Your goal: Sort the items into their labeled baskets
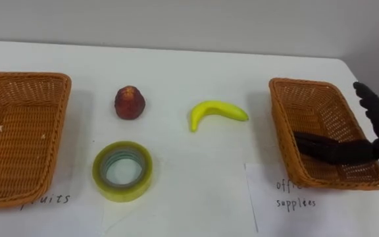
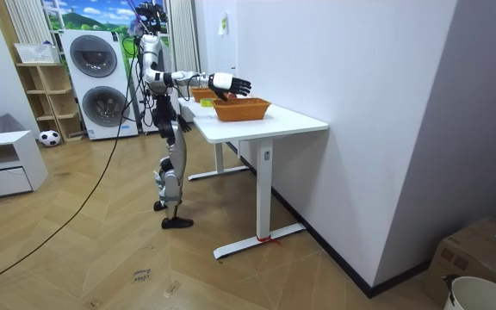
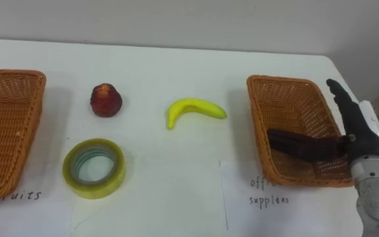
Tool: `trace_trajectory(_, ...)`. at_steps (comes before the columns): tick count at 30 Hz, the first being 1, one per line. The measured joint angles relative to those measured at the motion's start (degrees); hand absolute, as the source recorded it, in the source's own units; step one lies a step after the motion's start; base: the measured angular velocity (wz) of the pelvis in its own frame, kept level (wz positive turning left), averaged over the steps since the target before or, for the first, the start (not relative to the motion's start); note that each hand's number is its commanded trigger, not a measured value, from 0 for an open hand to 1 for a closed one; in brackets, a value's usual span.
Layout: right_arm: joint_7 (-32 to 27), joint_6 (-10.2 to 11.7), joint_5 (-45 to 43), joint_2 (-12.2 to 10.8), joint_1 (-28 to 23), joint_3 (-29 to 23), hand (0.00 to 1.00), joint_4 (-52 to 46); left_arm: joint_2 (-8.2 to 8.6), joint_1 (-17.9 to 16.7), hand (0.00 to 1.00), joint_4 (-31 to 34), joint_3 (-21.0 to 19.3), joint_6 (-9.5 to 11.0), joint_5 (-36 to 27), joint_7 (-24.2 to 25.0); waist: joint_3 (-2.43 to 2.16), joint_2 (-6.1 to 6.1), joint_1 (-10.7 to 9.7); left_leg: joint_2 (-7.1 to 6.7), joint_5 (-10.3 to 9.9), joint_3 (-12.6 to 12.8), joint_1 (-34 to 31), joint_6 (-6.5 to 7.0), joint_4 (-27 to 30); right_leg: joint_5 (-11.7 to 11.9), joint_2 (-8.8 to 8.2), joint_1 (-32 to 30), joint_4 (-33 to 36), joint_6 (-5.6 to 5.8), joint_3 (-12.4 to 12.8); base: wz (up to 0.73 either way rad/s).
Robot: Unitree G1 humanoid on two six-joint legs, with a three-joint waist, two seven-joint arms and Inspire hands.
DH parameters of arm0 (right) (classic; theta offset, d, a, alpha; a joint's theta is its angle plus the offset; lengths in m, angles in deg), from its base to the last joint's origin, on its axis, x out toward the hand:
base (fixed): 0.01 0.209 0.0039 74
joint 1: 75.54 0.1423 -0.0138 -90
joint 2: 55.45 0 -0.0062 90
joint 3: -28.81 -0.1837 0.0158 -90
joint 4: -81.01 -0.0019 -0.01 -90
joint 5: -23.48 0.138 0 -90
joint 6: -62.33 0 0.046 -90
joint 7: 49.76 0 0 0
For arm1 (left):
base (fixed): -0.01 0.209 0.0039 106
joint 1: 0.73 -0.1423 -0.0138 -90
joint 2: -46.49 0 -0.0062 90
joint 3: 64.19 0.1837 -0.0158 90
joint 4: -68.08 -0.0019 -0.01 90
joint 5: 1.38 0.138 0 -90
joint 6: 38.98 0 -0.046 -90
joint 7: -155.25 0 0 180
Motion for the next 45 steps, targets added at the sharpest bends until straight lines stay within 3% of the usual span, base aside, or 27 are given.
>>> trace_trajectory(9,-2.75,1.24,2.85,0.71,1.81,0.18,0.0,-10.26,0.03,0.66,0.0,0.01,0.0,0.48,0.04,0.62,0.19,0.23,0.61,0.01,0.0,0.15,-0.04,0.0,-0.06,0.0,0.05,-0.11,-0.02,0.0,0.04,0.0)
trace_trajectory(23,-1.72,1.7,1.43,0.75,7.02,5.45,0.0,-10.59,-0.17,1.02,0.0,-2.07,0.13,0.27,0.15,-0.25,0.08,0.42,3.72,0.02,0.0,-0.21,-0.13,0.0,-0.02,0.0,-0.06,-0.06,0.21,0.0,-0.43,0.01)
trace_trajectory(34,1.34,1.72,1.32,0.53,8.52,13.78,0.0,-11.57,-0.14,1.53,0.0,-2.47,0.85,-0.09,1.44,-0.45,0.09,0.19,5.19,-0.2,0.11,-2.59,-0.33,0.13,0.17,0.0,-0.61,0.74,0.3,0.0,-3.4,0.09)
trace_trajectory(45,4.31,1.55,1.58,-1.72,8.45,21.57,0.0,-11.44,-0.11,2.57,0.0,-1.12,5.72,-1.33,2.4,-0.28,0.21,0.34,7.78,-0.16,0.1,-3.86,-1.39,0.13,0.92,0.0,-0.64,1.17,-0.26,0.0,-5.02,0.06)
